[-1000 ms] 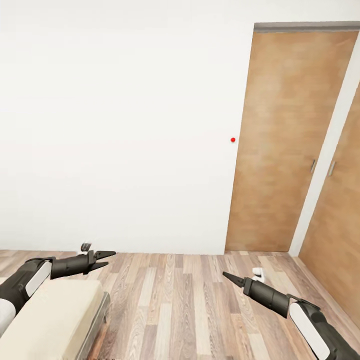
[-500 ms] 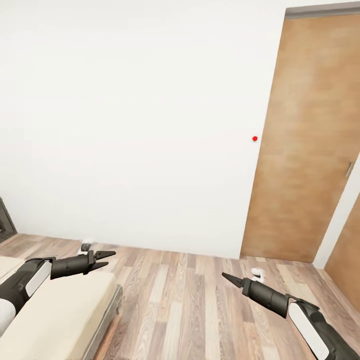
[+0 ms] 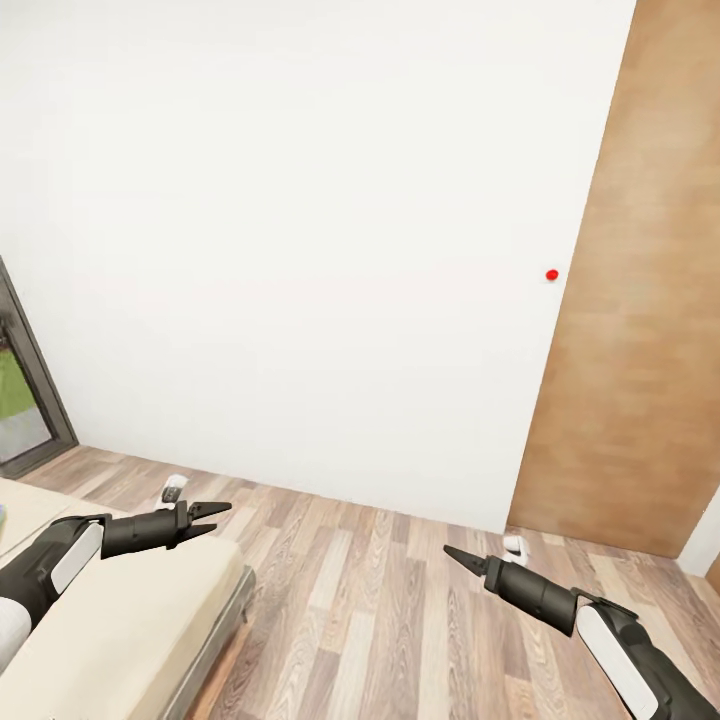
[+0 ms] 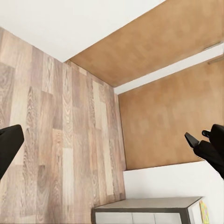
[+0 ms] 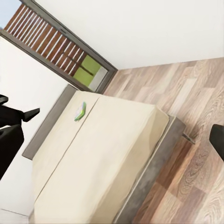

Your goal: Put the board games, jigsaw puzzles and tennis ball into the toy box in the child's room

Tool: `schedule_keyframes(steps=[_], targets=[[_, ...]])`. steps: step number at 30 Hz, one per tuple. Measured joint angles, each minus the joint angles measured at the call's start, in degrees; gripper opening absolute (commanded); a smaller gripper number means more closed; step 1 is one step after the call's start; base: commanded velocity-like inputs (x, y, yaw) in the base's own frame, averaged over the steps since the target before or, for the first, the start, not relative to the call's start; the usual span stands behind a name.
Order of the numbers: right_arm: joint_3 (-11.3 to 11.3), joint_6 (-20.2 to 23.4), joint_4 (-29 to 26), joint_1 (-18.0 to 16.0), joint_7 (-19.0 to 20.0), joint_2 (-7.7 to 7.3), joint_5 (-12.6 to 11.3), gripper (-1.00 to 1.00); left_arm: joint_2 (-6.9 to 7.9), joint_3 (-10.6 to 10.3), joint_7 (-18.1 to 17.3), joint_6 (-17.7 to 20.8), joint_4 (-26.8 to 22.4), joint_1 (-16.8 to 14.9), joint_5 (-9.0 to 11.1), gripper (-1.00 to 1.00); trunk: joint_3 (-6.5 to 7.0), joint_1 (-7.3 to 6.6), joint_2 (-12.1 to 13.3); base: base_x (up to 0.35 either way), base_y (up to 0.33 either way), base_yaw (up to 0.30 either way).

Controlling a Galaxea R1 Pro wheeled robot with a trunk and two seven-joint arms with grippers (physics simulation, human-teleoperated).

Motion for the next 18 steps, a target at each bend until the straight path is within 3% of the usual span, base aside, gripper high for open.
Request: schedule_keyframes(steps=[8, 18], targets=[[-0.01, -0.14, 0.08, 0.00, 0.11, -0.02, -0.03, 1.00, 0.00, 0.00, 0.01, 0.00, 0.01, -0.01, 0.00, 1.00, -0.56, 0.00, 0.00, 0.199, -0.222, 0.179], [0.01, -0.73, 0.08, 0.01, 0.28, -0.09, -0.06, 1.00, -0.01, 0.00, 0.01, 0.00, 0.01, -0.01, 0.00, 1.00, -0.77, 0.00, 0.00, 0.208, -0.234, 0.042]])
